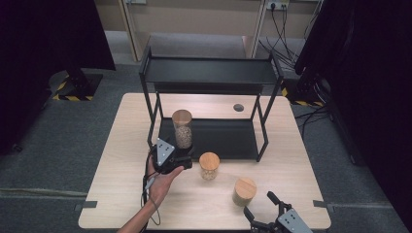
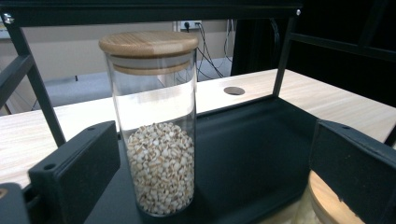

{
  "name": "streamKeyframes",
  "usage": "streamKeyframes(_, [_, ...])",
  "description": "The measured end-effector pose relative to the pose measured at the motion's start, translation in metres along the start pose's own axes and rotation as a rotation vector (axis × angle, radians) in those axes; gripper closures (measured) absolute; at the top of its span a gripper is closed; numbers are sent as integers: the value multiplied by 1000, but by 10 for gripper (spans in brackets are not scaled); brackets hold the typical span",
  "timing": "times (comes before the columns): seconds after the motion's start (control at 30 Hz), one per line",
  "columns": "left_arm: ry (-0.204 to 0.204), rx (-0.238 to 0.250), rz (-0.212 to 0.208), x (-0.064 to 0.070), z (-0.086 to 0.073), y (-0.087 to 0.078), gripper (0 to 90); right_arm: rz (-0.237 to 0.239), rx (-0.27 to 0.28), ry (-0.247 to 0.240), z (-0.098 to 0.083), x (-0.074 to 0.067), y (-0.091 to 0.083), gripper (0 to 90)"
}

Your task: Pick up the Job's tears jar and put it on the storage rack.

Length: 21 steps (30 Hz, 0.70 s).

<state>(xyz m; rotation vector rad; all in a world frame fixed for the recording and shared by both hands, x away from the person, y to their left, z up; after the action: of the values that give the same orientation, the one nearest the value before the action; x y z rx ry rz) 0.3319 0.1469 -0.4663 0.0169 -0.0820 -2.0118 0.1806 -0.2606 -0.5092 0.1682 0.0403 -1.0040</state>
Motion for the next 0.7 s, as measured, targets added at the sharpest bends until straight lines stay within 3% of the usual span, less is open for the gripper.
streamKeyframes(0.7, [-9, 28, -80, 11, 1, -44, 13, 2, -3, 2, -1, -1, 1, 18])
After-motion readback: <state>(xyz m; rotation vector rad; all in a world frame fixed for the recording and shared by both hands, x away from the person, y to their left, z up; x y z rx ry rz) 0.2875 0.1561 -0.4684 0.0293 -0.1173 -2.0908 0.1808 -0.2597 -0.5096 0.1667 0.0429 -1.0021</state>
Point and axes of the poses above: each handheld gripper's, and its own axes: y roughly forward along the jaws, z roughly out of its top, x roughly to its right, the point moved 9 cm from there along y, roughly forward along the jaws, and after that the axes turned 14 degrees about x, right-handed, at the moved point
